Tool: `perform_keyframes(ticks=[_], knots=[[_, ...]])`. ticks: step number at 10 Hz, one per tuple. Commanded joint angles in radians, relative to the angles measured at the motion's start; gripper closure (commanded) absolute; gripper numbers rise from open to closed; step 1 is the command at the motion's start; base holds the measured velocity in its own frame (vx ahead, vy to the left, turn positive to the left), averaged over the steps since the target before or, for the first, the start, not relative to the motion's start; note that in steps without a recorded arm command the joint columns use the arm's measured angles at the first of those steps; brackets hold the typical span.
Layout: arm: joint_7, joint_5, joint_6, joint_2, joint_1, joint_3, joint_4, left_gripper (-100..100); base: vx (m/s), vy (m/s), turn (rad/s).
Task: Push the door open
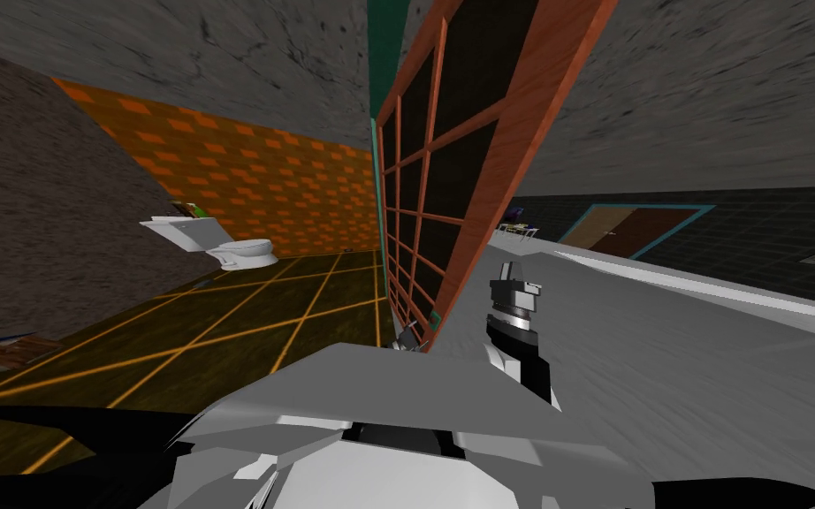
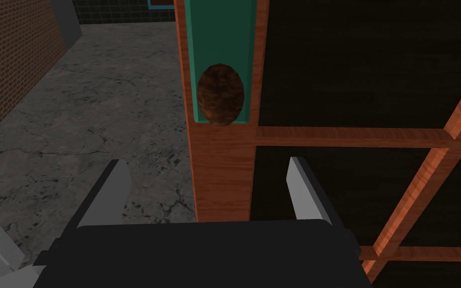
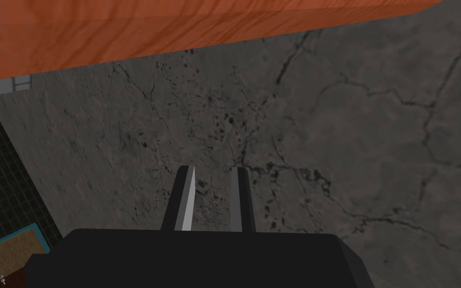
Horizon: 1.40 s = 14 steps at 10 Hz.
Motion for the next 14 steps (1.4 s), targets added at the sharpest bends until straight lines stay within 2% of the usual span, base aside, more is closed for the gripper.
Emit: perform_keyframes(ticks=[1,4,5,6,11,12,14], knots=[[-0.004,0.000,0.002,-0.004,-0.001,0.003,0.003,-100,0.132,-0.139,-0.058],[-0.010,0.000,0.004,-0.011,-0.002,0.006,0.009,-100,0.121,-0.160,0.004],[-0.008,0.000,0.004,-0.008,-0.001,0.005,0.006,-100,0.056,-0.078,0.009],[-0.008,0.000,0.004,-0.008,-0.001,0.005,0.006,100,-0.009,0.009,-0.001],[-0.008,0.000,0.004,-0.008,-0.001,0.005,0.006,100,-0.012,0.017,-0.002],[-0.019,0.012,0.005,-0.010,0.006,0.030,0.005,-100,-0.055,-0.076,0.226],[-0.034,0.029,0.007,-0.014,0.016,0.064,0.004,-100,-0.137,-0.133,0.208]])
